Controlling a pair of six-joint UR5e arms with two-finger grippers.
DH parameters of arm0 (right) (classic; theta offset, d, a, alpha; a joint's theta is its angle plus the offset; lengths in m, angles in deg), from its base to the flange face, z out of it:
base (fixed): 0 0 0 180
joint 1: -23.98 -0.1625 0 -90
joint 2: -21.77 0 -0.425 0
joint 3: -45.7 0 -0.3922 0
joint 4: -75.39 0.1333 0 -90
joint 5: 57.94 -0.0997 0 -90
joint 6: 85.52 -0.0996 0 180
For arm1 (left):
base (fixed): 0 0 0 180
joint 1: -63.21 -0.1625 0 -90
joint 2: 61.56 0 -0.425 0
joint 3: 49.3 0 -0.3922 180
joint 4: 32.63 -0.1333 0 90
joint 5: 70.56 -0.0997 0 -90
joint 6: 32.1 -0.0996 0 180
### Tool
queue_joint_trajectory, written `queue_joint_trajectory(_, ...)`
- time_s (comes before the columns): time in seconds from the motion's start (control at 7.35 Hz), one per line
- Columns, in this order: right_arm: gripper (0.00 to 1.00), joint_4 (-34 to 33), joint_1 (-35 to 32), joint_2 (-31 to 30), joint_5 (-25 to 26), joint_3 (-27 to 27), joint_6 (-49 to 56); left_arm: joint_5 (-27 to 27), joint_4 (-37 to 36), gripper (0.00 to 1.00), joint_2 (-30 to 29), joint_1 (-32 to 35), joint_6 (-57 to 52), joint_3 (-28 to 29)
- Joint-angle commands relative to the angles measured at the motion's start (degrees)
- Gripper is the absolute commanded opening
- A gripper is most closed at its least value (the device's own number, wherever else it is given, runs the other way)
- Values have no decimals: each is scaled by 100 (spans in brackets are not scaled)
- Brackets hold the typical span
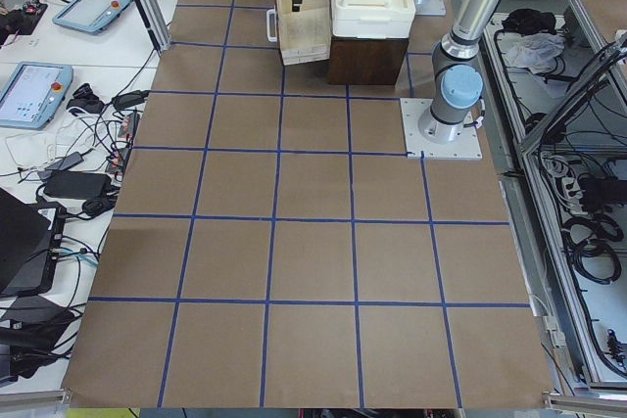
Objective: Put scissors in drawer and close it
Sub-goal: 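Lower the right gripper and grasp the scissors by the handle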
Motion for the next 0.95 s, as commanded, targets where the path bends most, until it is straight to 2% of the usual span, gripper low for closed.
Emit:
queue_joint_trajectory(0.0,99,-99,0,151,-2,-26,173,11,-53,100,31,-28,-3,-67)
queue_joint_trajectory(0.82,98,-196,0,309,86,-26,359,20,-115,100,22,-46,-3,-67)
